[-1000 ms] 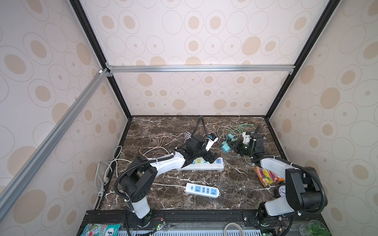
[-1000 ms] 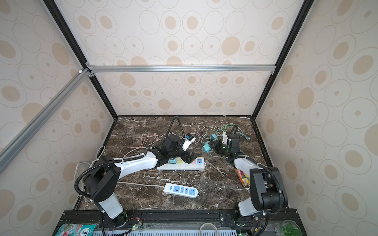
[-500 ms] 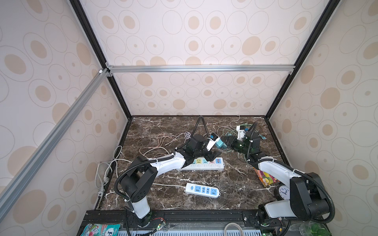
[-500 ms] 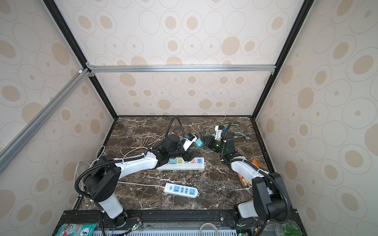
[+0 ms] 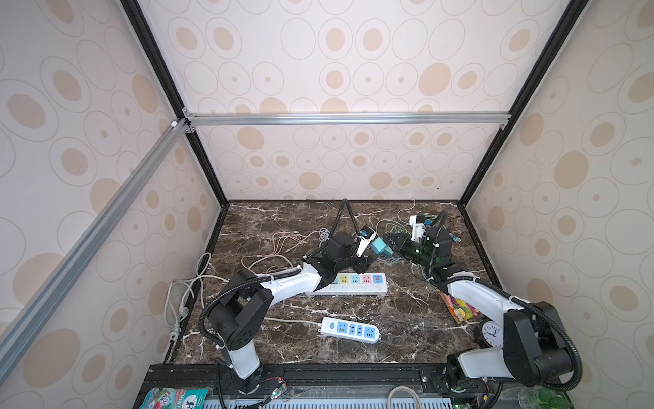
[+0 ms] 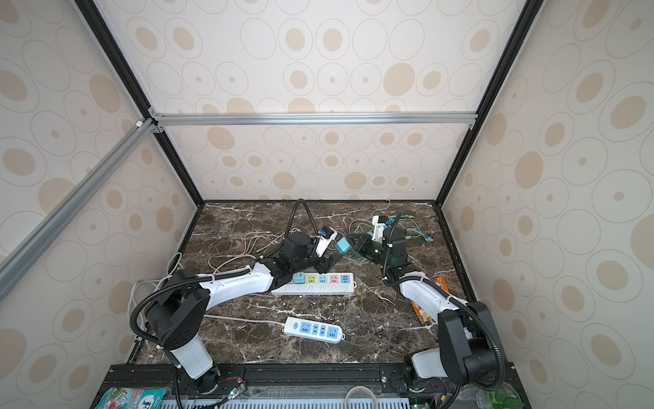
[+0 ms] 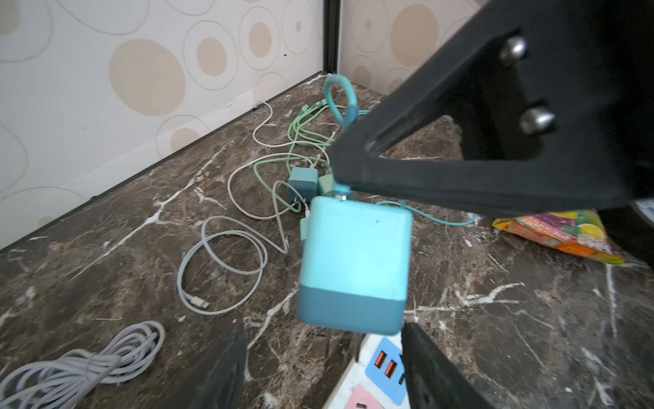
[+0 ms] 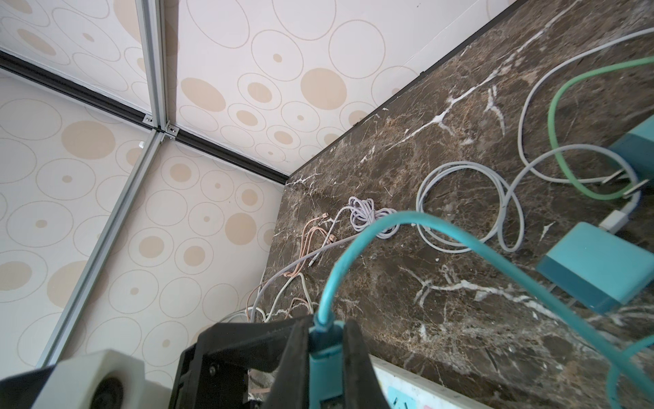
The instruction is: Insert the plug
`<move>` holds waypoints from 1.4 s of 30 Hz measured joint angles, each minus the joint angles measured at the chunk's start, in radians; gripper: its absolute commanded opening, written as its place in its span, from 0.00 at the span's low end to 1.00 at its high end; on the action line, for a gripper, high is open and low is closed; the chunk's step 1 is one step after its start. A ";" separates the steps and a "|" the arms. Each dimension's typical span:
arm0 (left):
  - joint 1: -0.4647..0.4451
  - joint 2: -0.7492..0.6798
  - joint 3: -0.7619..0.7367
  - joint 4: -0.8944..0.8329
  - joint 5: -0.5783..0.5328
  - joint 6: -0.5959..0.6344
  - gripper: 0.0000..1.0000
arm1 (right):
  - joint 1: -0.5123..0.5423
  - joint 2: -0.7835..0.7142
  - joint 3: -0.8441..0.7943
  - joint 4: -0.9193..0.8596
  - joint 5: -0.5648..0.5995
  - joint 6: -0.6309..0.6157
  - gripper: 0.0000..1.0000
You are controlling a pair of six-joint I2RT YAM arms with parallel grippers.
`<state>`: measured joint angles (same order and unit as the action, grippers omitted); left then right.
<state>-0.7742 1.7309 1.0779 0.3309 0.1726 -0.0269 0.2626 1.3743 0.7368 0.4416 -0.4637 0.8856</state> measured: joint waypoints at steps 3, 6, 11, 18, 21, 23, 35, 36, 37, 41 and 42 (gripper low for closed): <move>0.000 0.001 0.000 0.002 0.002 0.007 0.67 | 0.000 0.000 0.000 0.001 -0.003 0.003 0.08; 0.000 0.006 0.001 0.005 0.021 0.011 0.68 | 0.000 0.000 0.000 0.002 -0.011 0.008 0.08; 0.000 0.032 0.006 0.013 0.032 0.017 0.73 | 0.001 0.000 0.000 0.010 -0.018 0.014 0.08; 0.000 0.039 0.007 0.034 0.046 0.029 0.73 | 0.002 0.000 0.000 0.010 -0.027 0.015 0.08; 0.000 0.039 0.007 0.050 0.051 0.040 0.75 | 0.002 0.003 0.000 0.010 -0.031 0.015 0.08; 0.000 0.039 0.007 0.061 0.055 0.047 0.72 | 0.002 0.008 0.000 0.010 -0.033 0.015 0.08; 0.000 0.039 0.007 0.072 0.072 0.085 0.35 | 0.005 0.021 0.000 0.010 -0.036 0.019 0.08; 0.000 0.039 0.007 0.072 0.072 0.085 0.31 | 0.005 0.023 0.000 0.013 -0.036 0.019 0.08; 0.000 0.039 0.007 0.072 0.072 0.085 0.26 | 0.005 0.025 0.000 0.014 -0.037 0.020 0.09; 0.000 0.039 0.007 0.071 0.071 0.085 0.00 | 0.005 0.029 0.000 0.015 -0.037 0.021 0.28; 0.000 0.039 0.007 0.071 0.068 0.085 0.00 | 0.005 0.029 0.001 0.013 -0.039 0.023 0.38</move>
<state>-0.7742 1.7695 1.0847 0.4015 0.2409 0.0578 0.2676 1.4029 0.7376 0.4541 -0.5022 0.9085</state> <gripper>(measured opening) 0.433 0.245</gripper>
